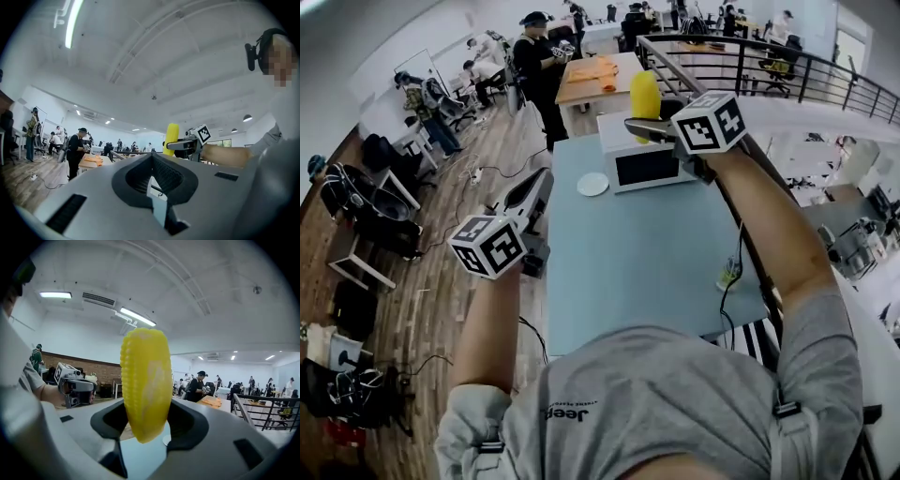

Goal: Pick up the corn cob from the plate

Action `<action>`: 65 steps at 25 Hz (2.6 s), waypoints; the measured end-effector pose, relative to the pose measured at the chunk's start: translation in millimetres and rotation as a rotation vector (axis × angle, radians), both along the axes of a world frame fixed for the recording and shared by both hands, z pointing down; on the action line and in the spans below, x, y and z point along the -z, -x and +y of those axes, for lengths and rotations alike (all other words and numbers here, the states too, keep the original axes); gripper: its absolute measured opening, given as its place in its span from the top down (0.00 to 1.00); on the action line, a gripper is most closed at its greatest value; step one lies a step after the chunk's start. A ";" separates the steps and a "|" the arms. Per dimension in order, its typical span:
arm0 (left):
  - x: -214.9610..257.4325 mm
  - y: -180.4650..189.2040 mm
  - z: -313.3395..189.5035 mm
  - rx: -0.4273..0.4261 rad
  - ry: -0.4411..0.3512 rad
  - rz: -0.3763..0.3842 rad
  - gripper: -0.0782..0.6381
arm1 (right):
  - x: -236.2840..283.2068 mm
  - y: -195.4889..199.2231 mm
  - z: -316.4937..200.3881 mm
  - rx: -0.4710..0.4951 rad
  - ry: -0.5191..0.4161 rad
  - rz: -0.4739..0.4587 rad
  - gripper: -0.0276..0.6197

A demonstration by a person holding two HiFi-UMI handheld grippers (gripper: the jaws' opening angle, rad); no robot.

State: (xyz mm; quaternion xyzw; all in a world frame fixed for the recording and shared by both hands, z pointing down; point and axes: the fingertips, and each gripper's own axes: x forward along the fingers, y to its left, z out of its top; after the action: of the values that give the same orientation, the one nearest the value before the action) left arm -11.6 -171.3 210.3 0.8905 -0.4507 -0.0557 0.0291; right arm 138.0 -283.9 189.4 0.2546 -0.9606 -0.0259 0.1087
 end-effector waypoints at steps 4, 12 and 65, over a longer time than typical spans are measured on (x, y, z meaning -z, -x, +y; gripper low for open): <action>2.7 2.2 17.0 0.012 0.000 -0.004 0.87 | 10.5 -0.2 15.2 0.038 0.005 -0.048 0.58; 2.4 43.8 37.4 -0.019 -0.032 -0.001 0.87 | 8.3 33.9 42.3 0.039 0.021 -0.075 0.58; -244.3 122.5 103.5 0.022 0.298 -0.008 0.87 | -266.4 78.2 149.9 -0.003 0.339 -0.061 0.58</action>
State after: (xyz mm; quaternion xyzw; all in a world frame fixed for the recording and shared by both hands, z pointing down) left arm -134.1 -67.8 454.6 0.8716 -0.4637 0.0151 0.1582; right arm 59.8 -134.1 455.8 0.2349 -0.9536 0.1442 0.1208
